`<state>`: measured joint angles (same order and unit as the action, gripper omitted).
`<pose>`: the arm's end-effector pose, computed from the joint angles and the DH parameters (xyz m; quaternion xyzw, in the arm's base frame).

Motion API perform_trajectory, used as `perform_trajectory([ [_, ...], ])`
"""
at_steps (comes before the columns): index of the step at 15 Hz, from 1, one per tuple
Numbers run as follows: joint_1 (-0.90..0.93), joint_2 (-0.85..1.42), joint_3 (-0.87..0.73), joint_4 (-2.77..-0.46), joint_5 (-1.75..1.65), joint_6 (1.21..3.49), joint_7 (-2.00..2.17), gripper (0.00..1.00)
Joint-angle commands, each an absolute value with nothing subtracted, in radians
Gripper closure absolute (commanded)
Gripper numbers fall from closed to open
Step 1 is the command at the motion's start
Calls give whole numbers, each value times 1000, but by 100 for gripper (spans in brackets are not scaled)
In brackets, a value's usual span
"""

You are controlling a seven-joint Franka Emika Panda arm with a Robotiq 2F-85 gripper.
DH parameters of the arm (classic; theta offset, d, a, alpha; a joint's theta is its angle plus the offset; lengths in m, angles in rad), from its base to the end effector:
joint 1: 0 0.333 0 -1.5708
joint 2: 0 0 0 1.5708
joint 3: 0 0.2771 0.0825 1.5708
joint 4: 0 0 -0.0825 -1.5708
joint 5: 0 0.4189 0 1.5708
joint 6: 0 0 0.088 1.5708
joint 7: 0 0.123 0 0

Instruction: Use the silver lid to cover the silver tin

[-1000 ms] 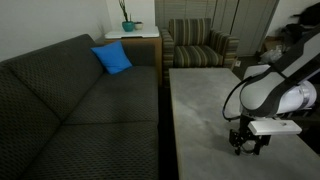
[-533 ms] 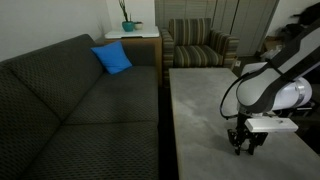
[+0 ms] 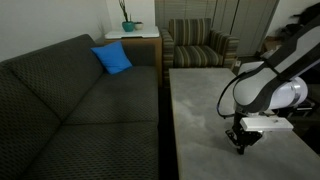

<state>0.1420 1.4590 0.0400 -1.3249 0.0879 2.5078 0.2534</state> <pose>0.5505 0.1037 -0.2234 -0.9856 0.0887 0.1435 0.0123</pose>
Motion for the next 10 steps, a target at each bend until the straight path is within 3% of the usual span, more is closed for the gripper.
perform_trajectory([
  [1,146,1513,3,-1292,92,2544,272,74],
  [3,144,1516,0,-1285,92,2533,279,67],
  [10,114,1494,4,-1311,93,2540,246,17],
])
